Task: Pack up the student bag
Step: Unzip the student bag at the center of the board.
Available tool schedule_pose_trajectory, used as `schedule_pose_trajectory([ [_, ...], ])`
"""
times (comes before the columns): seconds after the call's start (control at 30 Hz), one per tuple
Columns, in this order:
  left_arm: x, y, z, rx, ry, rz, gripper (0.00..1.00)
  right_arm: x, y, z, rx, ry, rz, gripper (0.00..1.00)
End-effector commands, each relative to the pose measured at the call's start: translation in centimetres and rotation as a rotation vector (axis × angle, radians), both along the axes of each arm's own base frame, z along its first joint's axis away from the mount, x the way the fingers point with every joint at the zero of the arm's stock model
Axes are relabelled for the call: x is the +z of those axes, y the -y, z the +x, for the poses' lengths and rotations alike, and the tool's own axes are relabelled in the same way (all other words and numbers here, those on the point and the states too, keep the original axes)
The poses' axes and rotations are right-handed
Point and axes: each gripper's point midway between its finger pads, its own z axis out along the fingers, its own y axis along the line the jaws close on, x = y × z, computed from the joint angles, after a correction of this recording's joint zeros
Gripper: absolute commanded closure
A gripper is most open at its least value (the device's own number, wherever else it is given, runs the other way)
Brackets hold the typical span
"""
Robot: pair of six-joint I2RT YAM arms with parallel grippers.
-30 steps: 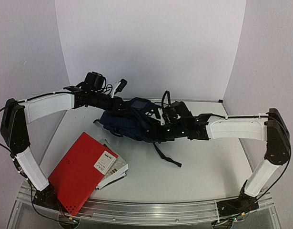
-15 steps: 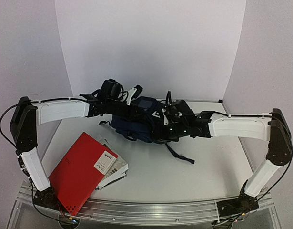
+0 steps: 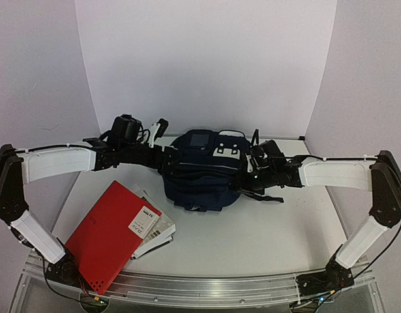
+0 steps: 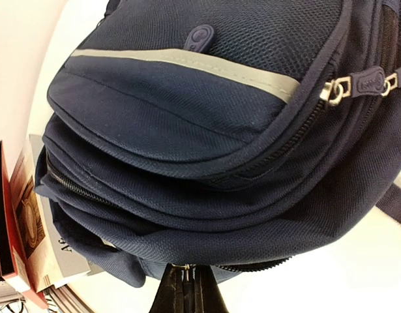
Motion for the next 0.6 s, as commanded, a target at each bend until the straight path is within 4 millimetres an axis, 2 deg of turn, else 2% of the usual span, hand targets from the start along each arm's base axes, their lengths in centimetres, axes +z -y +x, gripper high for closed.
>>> schedule_pose_trajectory([
  [0.0,0.4,-0.9,-1.2,-0.081,0.026,-0.031,0.27,4.0,-0.2,2.1,0.016,0.139,0.058,1.0],
  [0.17,-0.6,-0.2,-0.4,-0.165,0.084,0.071,0.27,3.6,-0.5,1.9,0.078,0.138,0.013,1.0],
  [0.33,-0.2,2.4,0.1,-0.272,0.186,0.111,0.25,3.2,0.1,1.7,0.083,0.134,-0.027,1.0],
  [0.57,-2.3,5.4,-0.1,-0.394,0.206,0.158,0.25,3.8,0.4,1.7,0.075,0.139,-0.034,1.0],
])
